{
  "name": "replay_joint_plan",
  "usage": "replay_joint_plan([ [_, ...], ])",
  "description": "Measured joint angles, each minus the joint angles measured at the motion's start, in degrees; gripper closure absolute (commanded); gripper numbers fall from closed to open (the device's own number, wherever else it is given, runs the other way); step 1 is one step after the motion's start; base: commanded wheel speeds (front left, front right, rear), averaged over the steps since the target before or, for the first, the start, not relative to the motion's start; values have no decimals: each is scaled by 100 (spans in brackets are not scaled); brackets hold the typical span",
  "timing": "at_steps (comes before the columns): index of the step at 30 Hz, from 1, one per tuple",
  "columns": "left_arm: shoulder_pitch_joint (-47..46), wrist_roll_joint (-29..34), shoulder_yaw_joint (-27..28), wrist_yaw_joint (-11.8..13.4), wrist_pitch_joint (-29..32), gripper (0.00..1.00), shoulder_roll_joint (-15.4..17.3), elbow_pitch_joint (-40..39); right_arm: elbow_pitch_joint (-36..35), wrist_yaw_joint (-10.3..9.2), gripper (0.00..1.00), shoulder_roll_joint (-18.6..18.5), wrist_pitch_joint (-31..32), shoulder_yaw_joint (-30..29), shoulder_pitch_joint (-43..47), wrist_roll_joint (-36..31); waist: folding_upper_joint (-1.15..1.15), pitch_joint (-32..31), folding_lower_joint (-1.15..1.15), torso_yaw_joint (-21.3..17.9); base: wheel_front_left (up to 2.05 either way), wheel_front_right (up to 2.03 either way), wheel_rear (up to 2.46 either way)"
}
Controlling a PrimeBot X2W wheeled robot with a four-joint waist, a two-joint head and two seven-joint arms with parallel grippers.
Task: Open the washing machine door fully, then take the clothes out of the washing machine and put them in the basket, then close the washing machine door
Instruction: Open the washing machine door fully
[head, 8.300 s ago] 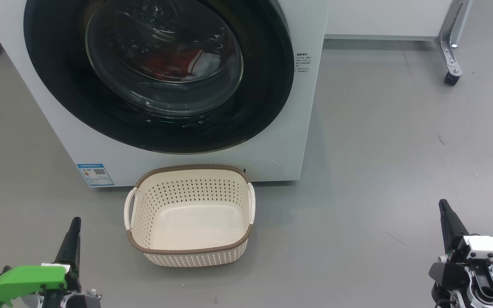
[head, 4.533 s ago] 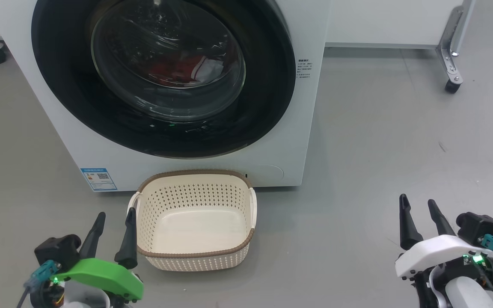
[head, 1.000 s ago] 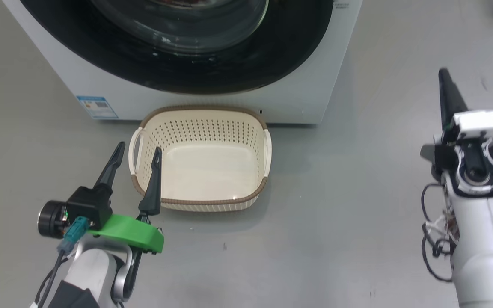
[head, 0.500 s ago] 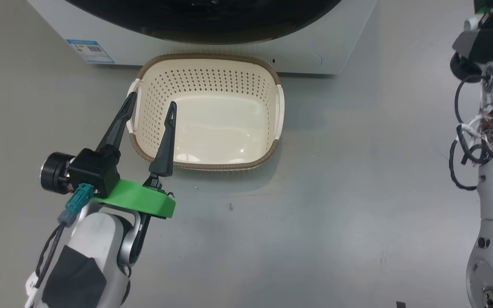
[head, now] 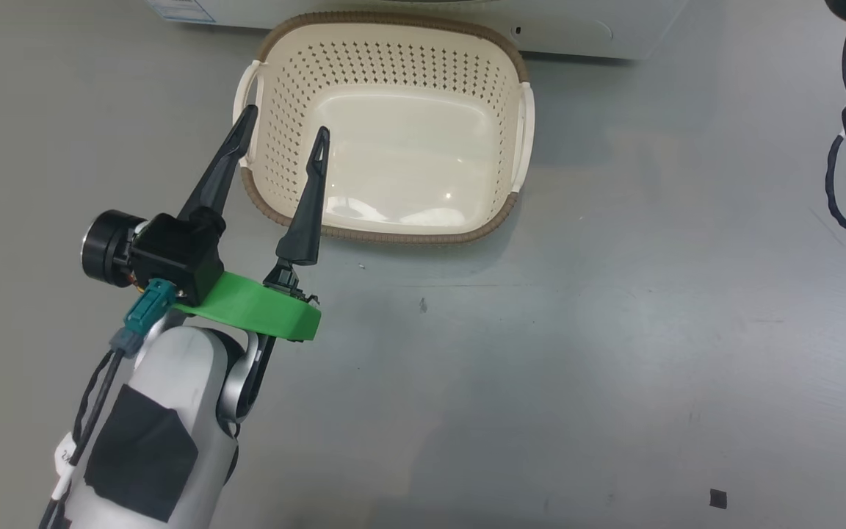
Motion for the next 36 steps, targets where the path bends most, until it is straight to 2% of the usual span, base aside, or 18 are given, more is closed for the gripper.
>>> replay_joint_plan([
  [13, -230, 49, -129, -147, 0, 0, -119, 86, 385, -4, 100, -124, 393, 137, -634, -1, 0, 287, -1, 298, 0, 0, 0],
  [23, -271, 64, -119, -194, 0, 0, -149, 116, 615, 19, 100, -177, 672, 149, -857, 69, 0, 330, -1, 352, 0, 0, 0],
  [34, -303, 99, -82, -197, 0, 0, -176, 218, 884, 227, 100, -236, 1029, 107, -872, 344, 0, 269, -1, 338, 0, 0, 0],
  [36, -307, 102, -62, -199, 0, 0, -182, 244, 965, 312, 100, -252, 1129, 111, -856, 374, 0, 238, -1, 329, 0, 0, 0],
])
